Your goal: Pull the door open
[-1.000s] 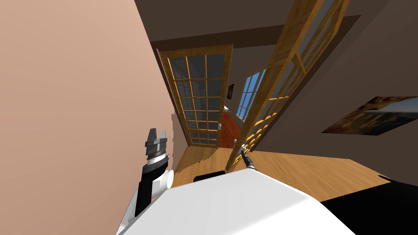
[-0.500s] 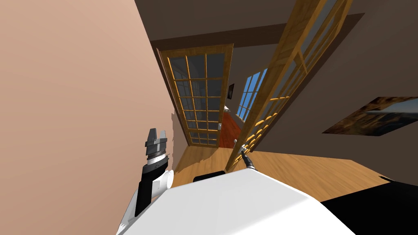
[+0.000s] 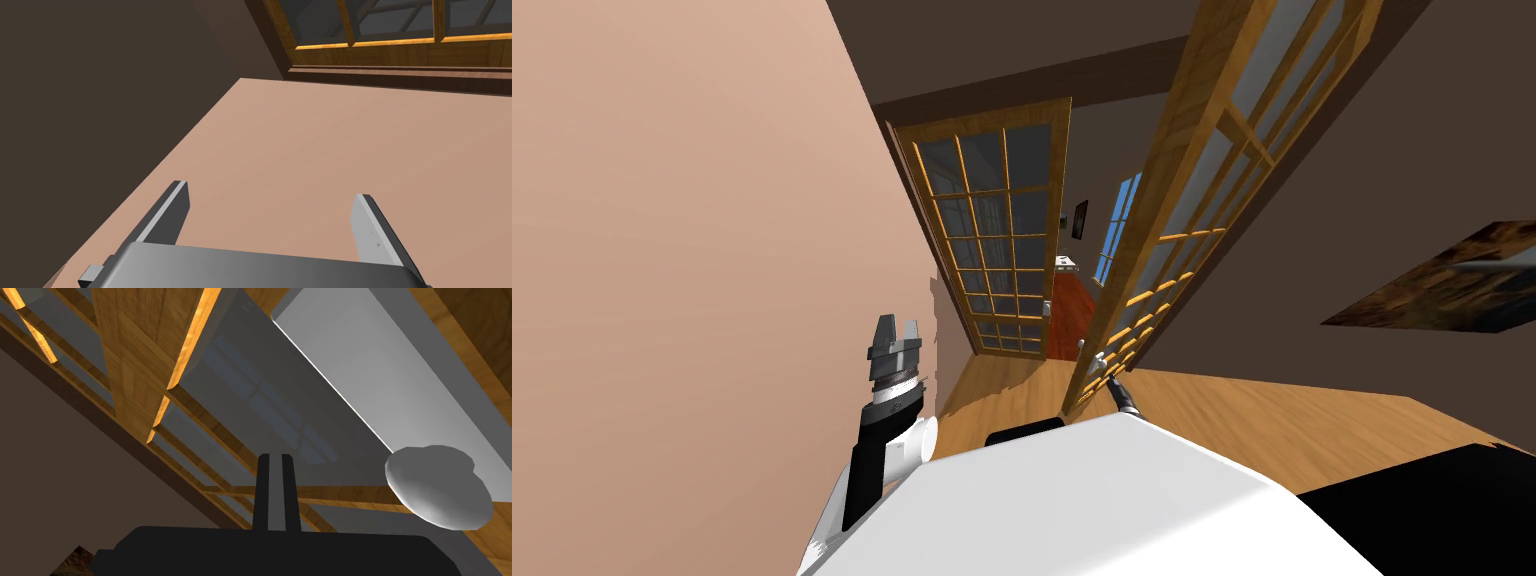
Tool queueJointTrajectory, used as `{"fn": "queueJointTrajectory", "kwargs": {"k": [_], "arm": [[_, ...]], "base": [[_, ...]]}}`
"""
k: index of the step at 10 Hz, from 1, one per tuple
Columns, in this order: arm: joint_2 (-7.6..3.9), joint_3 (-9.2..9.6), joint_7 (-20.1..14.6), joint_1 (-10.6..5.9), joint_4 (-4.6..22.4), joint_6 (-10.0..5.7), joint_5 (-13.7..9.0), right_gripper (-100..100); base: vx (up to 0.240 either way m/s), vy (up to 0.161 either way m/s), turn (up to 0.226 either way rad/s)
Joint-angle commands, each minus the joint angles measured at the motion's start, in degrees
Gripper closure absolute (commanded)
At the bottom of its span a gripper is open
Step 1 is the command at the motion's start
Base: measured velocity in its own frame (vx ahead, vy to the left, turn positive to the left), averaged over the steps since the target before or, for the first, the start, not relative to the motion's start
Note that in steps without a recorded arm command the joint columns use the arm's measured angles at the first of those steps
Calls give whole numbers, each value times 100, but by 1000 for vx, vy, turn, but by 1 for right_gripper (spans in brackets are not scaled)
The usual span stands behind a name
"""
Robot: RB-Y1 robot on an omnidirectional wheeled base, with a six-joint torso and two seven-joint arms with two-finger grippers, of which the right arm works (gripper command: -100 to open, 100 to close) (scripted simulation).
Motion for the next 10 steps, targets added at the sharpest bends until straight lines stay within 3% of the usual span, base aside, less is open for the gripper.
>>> {"fn": "queueJointTrajectory", "kwargs": {"k": [1, 4, 5, 7, 8, 10], "arm": [[-64, 47, 218, 75, -3, -224, 132, -100], [-204, 156, 673, 277, -112, -628, 424, -100], [-204, 156, 694, 277, -112, -628, 424, -100], [-311, 239, 1058, 430, -194, -938, 647, -100], [-311, 239, 1107, 430, -194, -938, 647, -100], [-421, 326, 1490, 589, -279, -1259, 877, -100]], "base": [[-59, -42, 70], [-67, -52, 86], [-48, -36, 34], [-53, -41, 92], [-49, -48, 32], [-50, -57, 89]]}}
